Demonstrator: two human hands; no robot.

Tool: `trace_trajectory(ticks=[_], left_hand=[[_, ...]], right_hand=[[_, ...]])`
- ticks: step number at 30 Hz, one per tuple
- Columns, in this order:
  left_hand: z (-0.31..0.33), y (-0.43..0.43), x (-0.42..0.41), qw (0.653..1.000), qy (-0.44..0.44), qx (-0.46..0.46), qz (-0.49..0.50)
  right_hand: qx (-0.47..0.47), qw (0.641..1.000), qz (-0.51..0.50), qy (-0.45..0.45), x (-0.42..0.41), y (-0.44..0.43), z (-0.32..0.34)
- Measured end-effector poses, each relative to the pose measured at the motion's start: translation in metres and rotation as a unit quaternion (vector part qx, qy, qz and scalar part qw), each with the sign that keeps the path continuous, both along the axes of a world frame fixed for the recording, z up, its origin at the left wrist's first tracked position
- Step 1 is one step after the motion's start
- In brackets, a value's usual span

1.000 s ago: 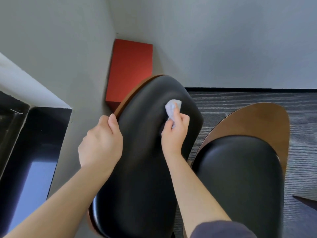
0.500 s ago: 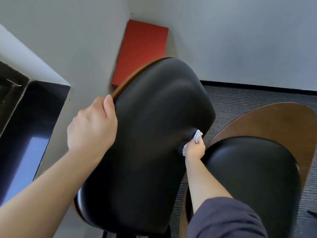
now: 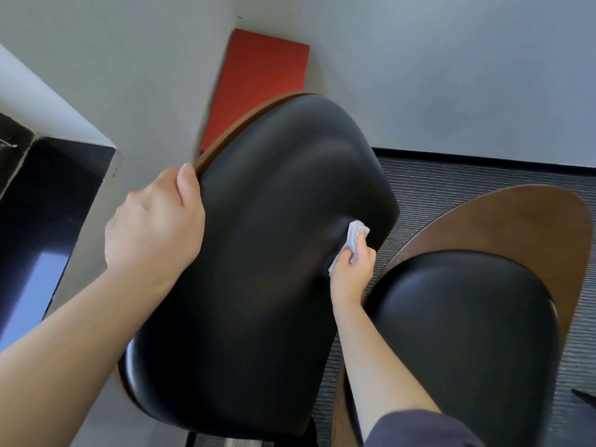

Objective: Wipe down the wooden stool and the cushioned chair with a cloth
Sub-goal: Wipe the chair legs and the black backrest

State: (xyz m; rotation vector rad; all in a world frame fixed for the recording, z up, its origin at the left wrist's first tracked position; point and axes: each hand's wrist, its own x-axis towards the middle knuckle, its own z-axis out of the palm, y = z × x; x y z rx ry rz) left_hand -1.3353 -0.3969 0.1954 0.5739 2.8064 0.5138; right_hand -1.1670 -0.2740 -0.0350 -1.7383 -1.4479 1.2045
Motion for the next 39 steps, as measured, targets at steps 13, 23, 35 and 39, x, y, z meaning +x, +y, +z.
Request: trace_trajectory(ticks=[13,23,35,39], left_hand=[[-0.002,0.0,-0.003,1.0,-0.002,0.003,0.006],[-0.008,-0.003,-0.006,1.0,0.019,0.012,-0.015],[-0.003,-0.003,-0.01,0.998,-0.037,0.038,-0.039],[0.001,-0.006,-0.019,0.985,-0.138,0.095,-0.044]], right_hand=[[-0.285,0.943,-0.163,0.051,0.024,0.023,-0.036],[-0.332,0.935,-0.123,-0.033,0.049,-0.002,-0.056],[-0.053,0.998,-0.044,0.005,-0.031,0.007,0.035],[0.092,0.994,0.057,-0.009,-0.078,0.014,0.118]])
